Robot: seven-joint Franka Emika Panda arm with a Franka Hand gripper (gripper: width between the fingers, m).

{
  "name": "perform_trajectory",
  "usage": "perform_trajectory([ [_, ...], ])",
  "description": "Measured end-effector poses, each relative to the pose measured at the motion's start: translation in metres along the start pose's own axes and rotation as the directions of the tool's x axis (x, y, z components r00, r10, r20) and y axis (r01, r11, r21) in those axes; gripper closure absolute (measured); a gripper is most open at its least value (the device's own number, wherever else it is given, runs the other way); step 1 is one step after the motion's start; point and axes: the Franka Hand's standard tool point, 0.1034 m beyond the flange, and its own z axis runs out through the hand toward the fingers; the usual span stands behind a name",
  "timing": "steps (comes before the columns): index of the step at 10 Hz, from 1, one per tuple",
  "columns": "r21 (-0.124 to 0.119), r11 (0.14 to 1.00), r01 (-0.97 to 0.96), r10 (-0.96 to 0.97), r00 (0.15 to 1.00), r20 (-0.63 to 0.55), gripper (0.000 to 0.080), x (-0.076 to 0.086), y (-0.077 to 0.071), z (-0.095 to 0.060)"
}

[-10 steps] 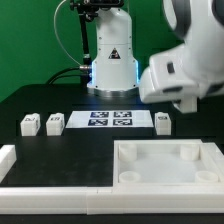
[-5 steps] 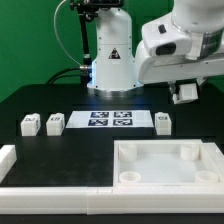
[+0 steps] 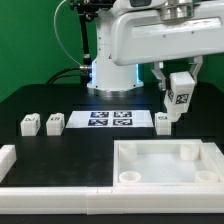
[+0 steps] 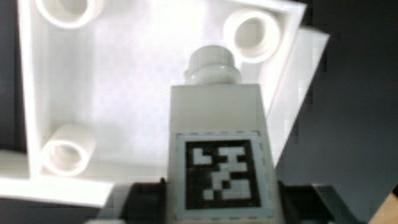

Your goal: Assemble one leg

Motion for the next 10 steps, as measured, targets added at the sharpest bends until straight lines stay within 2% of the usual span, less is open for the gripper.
perform_trajectory([
  [1, -0.012, 1.000, -0.002, 0.001, 0.998, -0.056, 0.0508, -0.001, 0.003, 0.001],
  [2, -0.041, 0.999, 0.011, -0.019, 0.984, -0.179, 0.0508, 0.006, 0.008, -0.002],
  [3, -0.077, 0.997, 0.009, -0.032, 0.953, -0.301, 0.0508, 0.002, 0.015, -0.002],
  [4, -0.092, 0.996, 0.001, -0.034, 0.934, -0.355, 0.0508, -0.003, 0.019, 0.003],
  [5, -0.074, 0.997, 0.005, -0.026, 0.958, -0.285, 0.0508, -0.002, 0.018, 0.010],
  [6, -0.066, 0.998, -0.004, -0.016, 0.954, -0.301, 0.0508, 0.043, 0.025, 0.002],
  [7, -0.063, 0.998, -0.011, -0.010, 0.947, -0.320, 0.0508, 0.061, 0.027, 0.010],
  [8, -0.048, 0.999, -0.011, -0.005, 0.949, -0.314, 0.0508, 0.072, 0.022, 0.032],
  [10, -0.027, 1.000, -0.015, 0.006, 0.951, -0.310, 0.0508, 0.079, 0.005, 0.051],
])
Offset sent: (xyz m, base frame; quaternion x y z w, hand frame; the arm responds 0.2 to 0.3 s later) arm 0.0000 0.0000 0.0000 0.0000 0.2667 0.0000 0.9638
